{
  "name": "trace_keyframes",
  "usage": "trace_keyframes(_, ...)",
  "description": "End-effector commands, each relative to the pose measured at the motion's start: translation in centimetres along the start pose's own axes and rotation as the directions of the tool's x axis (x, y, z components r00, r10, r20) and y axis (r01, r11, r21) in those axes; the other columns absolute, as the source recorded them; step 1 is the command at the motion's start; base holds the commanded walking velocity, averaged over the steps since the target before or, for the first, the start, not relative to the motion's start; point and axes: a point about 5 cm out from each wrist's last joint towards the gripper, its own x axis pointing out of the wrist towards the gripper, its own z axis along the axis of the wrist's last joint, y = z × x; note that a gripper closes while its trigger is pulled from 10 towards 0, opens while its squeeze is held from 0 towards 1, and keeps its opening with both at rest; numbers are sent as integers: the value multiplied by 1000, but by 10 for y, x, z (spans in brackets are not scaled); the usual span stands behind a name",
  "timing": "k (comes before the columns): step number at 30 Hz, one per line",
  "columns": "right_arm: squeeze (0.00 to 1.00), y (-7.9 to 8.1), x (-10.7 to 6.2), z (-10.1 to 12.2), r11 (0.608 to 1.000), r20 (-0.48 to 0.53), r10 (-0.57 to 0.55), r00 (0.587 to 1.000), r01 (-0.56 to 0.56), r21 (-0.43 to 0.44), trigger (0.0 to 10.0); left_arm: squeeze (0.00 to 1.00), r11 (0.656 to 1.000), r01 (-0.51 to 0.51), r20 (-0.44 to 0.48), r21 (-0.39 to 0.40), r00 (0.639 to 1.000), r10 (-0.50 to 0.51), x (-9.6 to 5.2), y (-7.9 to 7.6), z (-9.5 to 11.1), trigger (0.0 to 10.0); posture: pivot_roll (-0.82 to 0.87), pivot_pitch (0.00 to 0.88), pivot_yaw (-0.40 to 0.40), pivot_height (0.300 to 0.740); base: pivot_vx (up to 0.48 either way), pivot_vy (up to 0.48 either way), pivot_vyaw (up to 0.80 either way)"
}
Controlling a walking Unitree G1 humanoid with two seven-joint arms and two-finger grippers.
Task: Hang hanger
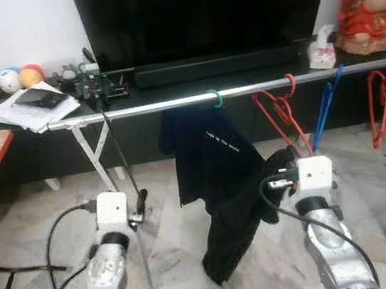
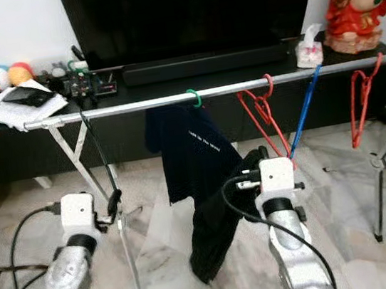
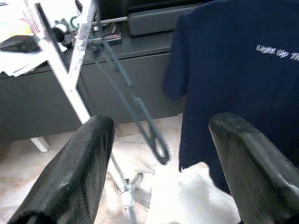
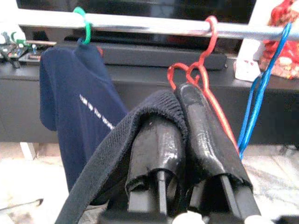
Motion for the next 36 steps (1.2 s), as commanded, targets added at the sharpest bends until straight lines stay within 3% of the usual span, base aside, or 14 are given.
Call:
trace_keyframes(1,0,1,1,5,1000,23,-4,1000,4,21,10000,0,1000,-7,19,24,1000,7,0,5,4,10000,-80,0,-15,740,0,-266,-788)
trace_keyframes(28,0,4,-1,2,1000,15,18,1000,-18,-4,10000,0,999,-15,17,28,1000,14,0,5,4,10000,-78,0,-17,740,0,-270,-58)
trace_keyframes(36,0,3,-1,4,999,30,24,999,-22,-46,10000,0,999,-17,14,29,1000,17,0,5,4,10000,-79,0,-18,740,0,-271,93)
